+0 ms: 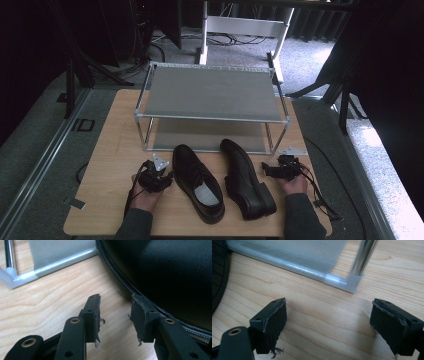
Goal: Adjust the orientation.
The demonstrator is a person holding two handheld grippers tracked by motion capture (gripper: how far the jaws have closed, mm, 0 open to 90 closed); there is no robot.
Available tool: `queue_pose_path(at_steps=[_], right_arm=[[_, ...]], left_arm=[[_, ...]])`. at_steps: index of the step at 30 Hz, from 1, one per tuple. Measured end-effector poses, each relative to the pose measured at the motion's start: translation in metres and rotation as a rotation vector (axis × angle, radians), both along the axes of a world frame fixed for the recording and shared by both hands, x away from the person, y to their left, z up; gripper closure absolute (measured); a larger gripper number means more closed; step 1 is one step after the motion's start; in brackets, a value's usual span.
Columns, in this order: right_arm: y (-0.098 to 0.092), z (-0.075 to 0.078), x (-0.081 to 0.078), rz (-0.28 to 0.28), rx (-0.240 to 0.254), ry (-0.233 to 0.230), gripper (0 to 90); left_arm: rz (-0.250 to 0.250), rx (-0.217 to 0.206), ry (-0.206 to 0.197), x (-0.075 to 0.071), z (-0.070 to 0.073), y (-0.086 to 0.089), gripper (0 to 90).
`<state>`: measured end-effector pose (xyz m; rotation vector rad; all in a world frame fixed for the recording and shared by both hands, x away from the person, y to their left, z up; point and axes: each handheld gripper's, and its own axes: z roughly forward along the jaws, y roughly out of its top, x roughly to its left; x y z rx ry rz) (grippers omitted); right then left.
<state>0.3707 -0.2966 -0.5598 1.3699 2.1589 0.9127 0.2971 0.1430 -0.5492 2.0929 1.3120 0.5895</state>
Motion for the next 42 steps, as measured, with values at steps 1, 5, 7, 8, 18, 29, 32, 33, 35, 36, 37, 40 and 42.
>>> queue_pose_path(at_steps=[1, 5, 7, 8, 18, 29, 32, 33, 35, 36, 37, 40, 42], right_arm=[[0.000, 0.000, 0.000, 0.001, 0.000, 0.000, 13.5], [0.000, 0.000, 0.000, 0.002, 0.000, 0.000, 13.5], [0.000, 0.000, 0.000, 0.002, 0.000, 0.000, 13.6], [0.000, 0.000, 0.000, 0.002, 0.000, 0.000, 14.0], [0.003, 0.012, -0.007, 0.036, -0.032, 0.027, 41.1], [0.003, 0.040, -0.038, 0.100, -0.018, -0.030, 40.8], [0.003, 0.049, -0.048, 0.113, 0.007, -0.045, 40.7], [0.004, 0.053, -0.051, 0.118, 0.016, -0.053, 40.8], [0.005, 0.061, -0.058, 0.132, 0.031, -0.070, 42.2], [0.006, 0.065, -0.061, 0.141, 0.037, -0.081, 43.8], [0.007, 0.069, -0.064, 0.150, 0.041, -0.090, 45.5], [0.010, 0.077, -0.071, 0.171, 0.046, -0.110, 45.8], [0.012, 0.082, -0.075, 0.186, 0.053, -0.112, 45.5]], left_arm=[[-0.003, -0.003, -0.001, 0.002, 0.000, -0.001, 59.4], [-0.007, 0.007, -0.001, 0.011, 0.000, -0.007, 58.6], [-0.001, 0.008, 0.003, 0.012, 0.001, -0.007, 55.1], [0.000, -0.019, 0.008, 0.010, 0.003, -0.006, 55.1], [-0.142, -0.108, 0.022, -0.028, 0.014, -0.012, 53.6], [-0.284, -0.096, 0.058, -0.045, 0.006, -0.026, 53.4], [-0.289, -0.094, 0.054, -0.043, 0.006, -0.030, 53.8], [-0.289, -0.094, 0.054, -0.043, 0.006, -0.030, 53.9], [-0.297, -0.097, 0.053, -0.042, 0.006, -0.035, 55.7], [-0.308, -0.106, 0.055, -0.042, 0.006, -0.036, 58.4], [-0.315, -0.112, 0.055, -0.042, 0.006, -0.037, 62.7], [-0.323, -0.110, 0.057, -0.041, 0.006, -0.041, 67.8], [-0.325, -0.105, 0.056, -0.040, 0.006, -0.042, 69.7]])
